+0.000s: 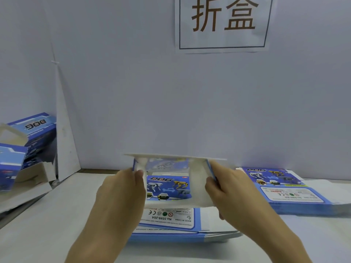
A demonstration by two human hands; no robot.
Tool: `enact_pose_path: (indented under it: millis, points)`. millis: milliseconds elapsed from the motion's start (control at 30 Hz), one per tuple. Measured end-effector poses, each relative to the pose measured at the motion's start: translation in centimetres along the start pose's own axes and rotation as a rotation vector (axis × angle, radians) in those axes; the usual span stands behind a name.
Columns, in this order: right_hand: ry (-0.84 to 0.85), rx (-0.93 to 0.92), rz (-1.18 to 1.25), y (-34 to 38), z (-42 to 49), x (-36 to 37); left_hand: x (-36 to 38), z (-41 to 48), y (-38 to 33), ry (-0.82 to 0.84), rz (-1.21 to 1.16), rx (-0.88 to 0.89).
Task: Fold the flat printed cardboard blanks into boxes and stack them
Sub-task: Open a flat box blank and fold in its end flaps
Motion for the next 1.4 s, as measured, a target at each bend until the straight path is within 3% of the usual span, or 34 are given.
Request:
enact_pose_path:
  millis: [233, 367, 500, 600, 733, 867, 967, 1033, 1167, 1267, 1333, 1400]
  points:
    - [-0.086, 0.048, 0.070, -0.4, 0.2, -0.8, 1.1, -0.1, 0.3, 0.179, -0.070, 0.029]
    - [-0.052, -0.007, -0.026, 0.0, 0.2, -0.6, 0.9, -0.5, -0.6, 0.135, 0.078, 0.028]
    - [-0.077, 0.031, 0.092, 0.0, 0.1, -0.8, 0.6, -0.2, 0.0, 0.094, 0.038, 0.063]
    - [-0.056, 0.059, 0.108, -0.5, 0.1, -0.6, 1.7, -0.1, 0.6, 0.199, -0.003, 0.039]
    - [-0.056, 0.027, 0.061, -0.3, 0.1, -0.2, 1.0, 0.0, -0.1, 0.028, 0.129, 0.150]
    - [-0.163, 0.167, 0.335, -1.1, 0.1, -1.1, 0.8, -0.1, -1.2, 0.024, -0.196, 0.224]
    - [-0.205, 0.419, 0.700, -2.6, -0.1, -1.3, 1.3, 0.2, -1.2, 0.165, -0.620, 0.142]
    - [-0.154, 0.516, 0.906, -2.8, -0.2, -1.1, 1.4, -0.3, -2.2, 0.215, -0.718, 0.243]
    - [0.027, 0.554, 1.035, -1.2, -0.6, -0.6, 2.1, -1.7, -3.8, 0.127, -0.427, 0.529]
    - [0.146, 0.475, 0.959, -0.1, -1.0, -0.4, 2.2, -1.5, -3.6, -0.023, -0.254, 0.583]
    - [0.083, 0.391, 0.753, -0.6, -0.7, -1.3, 2.0, -0.9, -3.2, -0.065, -0.224, 0.633]
    - [-0.096, 0.317, 0.633, -1.5, -0.3, -3.2, 2.0, -0.5, -2.5, -0.036, -0.252, 0.666]
Point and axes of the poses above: each hand's wrist, its own z-axis towards the middle knuckle, its own x-axis out of the palm, y = z × x, the point moved 7 cm from there along z, towards the middle knuckle, and after that the axes turned 6 degrees about -y, right-handed, at the moved point
